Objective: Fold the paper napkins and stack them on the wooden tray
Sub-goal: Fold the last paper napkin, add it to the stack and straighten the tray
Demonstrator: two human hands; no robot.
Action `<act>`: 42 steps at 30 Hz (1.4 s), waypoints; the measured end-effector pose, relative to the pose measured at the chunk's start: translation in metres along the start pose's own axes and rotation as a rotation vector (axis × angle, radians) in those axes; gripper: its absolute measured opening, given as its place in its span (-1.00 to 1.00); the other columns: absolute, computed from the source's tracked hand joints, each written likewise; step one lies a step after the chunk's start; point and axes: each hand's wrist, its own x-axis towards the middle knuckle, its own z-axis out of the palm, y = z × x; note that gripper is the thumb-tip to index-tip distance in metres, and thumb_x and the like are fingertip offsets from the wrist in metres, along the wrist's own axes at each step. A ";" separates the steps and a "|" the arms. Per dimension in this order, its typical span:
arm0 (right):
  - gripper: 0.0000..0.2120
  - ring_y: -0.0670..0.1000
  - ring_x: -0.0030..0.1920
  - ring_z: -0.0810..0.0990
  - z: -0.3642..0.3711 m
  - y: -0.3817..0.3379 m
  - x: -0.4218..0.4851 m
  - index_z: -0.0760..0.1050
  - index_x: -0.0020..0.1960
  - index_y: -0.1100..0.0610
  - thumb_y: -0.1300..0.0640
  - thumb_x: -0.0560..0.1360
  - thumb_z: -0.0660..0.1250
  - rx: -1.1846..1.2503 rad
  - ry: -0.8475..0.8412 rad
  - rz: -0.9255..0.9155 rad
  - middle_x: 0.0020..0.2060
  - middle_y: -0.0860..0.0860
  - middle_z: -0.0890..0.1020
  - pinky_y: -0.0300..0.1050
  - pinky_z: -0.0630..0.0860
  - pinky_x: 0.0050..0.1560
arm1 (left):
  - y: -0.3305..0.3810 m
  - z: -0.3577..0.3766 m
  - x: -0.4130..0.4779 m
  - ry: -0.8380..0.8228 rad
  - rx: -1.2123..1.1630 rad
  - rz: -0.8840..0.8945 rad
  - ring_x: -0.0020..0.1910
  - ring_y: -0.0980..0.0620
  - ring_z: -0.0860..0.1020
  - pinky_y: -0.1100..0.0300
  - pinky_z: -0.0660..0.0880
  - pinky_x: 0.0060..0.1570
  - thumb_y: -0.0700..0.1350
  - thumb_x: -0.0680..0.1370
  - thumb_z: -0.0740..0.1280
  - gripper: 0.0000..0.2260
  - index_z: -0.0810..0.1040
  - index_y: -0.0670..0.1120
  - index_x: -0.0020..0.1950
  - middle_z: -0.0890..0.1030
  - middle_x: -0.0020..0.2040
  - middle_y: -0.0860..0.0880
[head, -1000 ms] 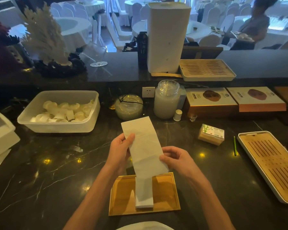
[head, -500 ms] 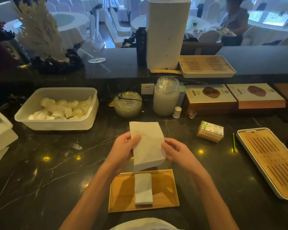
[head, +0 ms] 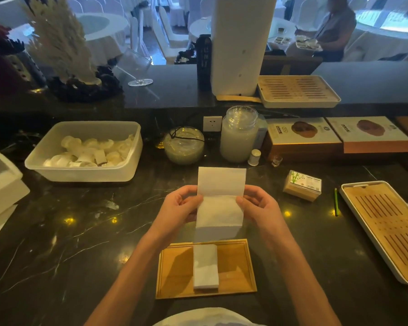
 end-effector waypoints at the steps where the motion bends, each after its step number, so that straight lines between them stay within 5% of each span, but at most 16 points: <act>1: -0.81 -0.07 0.05 0.70 0.000 -0.001 0.000 0.62 0.13 -0.05 0.17 0.57 0.39 -0.006 0.007 -0.017 0.01 -0.11 0.72 -0.12 0.69 -0.06 | 0.000 0.001 0.000 0.003 -0.009 0.014 0.10 0.05 0.69 0.23 0.66 -0.13 -0.11 0.61 0.35 -0.84 0.65 0.09 0.12 0.72 0.07 0.09; 5: -0.79 -0.12 0.02 0.67 0.001 -0.007 0.001 0.66 -0.09 -0.04 0.23 0.59 0.34 -0.052 0.066 -0.103 -0.08 -0.16 0.71 -0.22 0.66 -0.18 | 0.001 0.007 0.001 -0.035 -0.142 0.024 0.07 -0.01 0.68 0.22 0.62 -0.14 -0.06 0.61 0.35 -0.80 0.61 0.11 0.22 0.70 0.10 -0.01; 11: -0.76 -0.17 0.00 0.67 -0.002 -0.022 0.003 0.66 -0.13 0.05 0.32 0.58 0.33 -0.054 0.092 -0.234 -0.09 -0.17 0.71 -0.32 0.62 -0.22 | 0.004 0.009 0.000 -0.252 -0.288 -0.201 0.25 -0.16 0.63 -0.04 0.66 0.04 0.24 0.63 0.13 -0.59 0.53 0.11 0.36 0.65 0.27 -0.09; 21: -0.68 -0.18 0.08 0.63 -0.008 -0.020 0.009 0.66 -0.13 -0.06 0.32 0.59 0.32 -0.246 0.064 -0.319 -0.06 -0.25 0.69 -0.31 0.63 -0.14 | 0.006 0.007 0.002 -0.214 -0.137 -0.119 0.14 -0.09 0.69 0.12 0.67 -0.10 -0.07 0.52 0.44 -0.61 0.47 0.05 0.32 0.70 0.17 -0.03; 25: -0.79 -0.10 0.07 0.68 -0.007 -0.013 0.012 0.57 0.22 -0.14 0.03 0.66 0.22 -0.056 0.005 -0.119 0.03 -0.12 0.71 -0.18 0.67 -0.08 | 0.002 0.006 0.003 -0.137 -0.043 -0.076 0.13 -0.05 0.69 0.04 0.68 -0.04 -0.18 0.55 0.44 -0.62 0.47 0.04 0.32 0.70 0.17 -0.03; 28: -0.71 -0.04 0.10 0.68 -0.007 -0.006 0.013 0.53 0.25 -0.19 -0.18 0.55 0.33 -0.090 -0.087 0.131 0.04 -0.15 0.70 -0.07 0.68 -0.01 | -0.001 0.004 0.005 -0.067 -0.010 -0.071 0.11 -0.02 0.70 -0.02 0.69 -0.03 -0.18 0.53 0.46 -0.60 0.46 0.07 0.30 0.69 0.18 -0.02; 32: -0.72 -0.14 0.02 0.72 -0.011 0.001 0.008 0.53 0.20 -0.09 0.02 0.51 0.45 -0.182 -0.211 0.144 0.00 -0.20 0.73 -0.26 0.65 -0.20 | -0.003 0.001 0.007 -0.038 0.056 -0.035 0.11 0.01 0.70 0.04 0.69 -0.07 -0.18 0.52 0.47 -0.61 0.48 0.10 0.27 0.67 0.19 -0.01; 36: -0.76 -0.06 -0.01 0.74 -0.010 -0.001 0.006 0.56 0.19 -0.02 0.13 0.53 0.44 -0.129 -0.142 0.116 -0.01 -0.11 0.75 -0.25 0.65 -0.21 | -0.002 0.001 0.007 -0.019 0.068 -0.022 0.07 0.09 0.70 0.17 0.67 -0.13 -0.17 0.53 0.46 -0.65 0.50 0.10 0.24 0.69 0.15 0.05; 42: -0.80 -0.11 -0.03 0.74 -0.009 -0.007 0.006 0.58 0.12 -0.05 0.17 0.55 0.42 -0.119 -0.087 0.078 -0.07 -0.17 0.75 -0.30 0.63 -0.24 | -0.004 0.004 0.005 0.002 0.122 -0.089 0.08 -0.03 0.70 0.07 0.69 -0.06 -0.15 0.56 0.43 -0.72 0.51 0.00 0.24 0.69 0.15 -0.03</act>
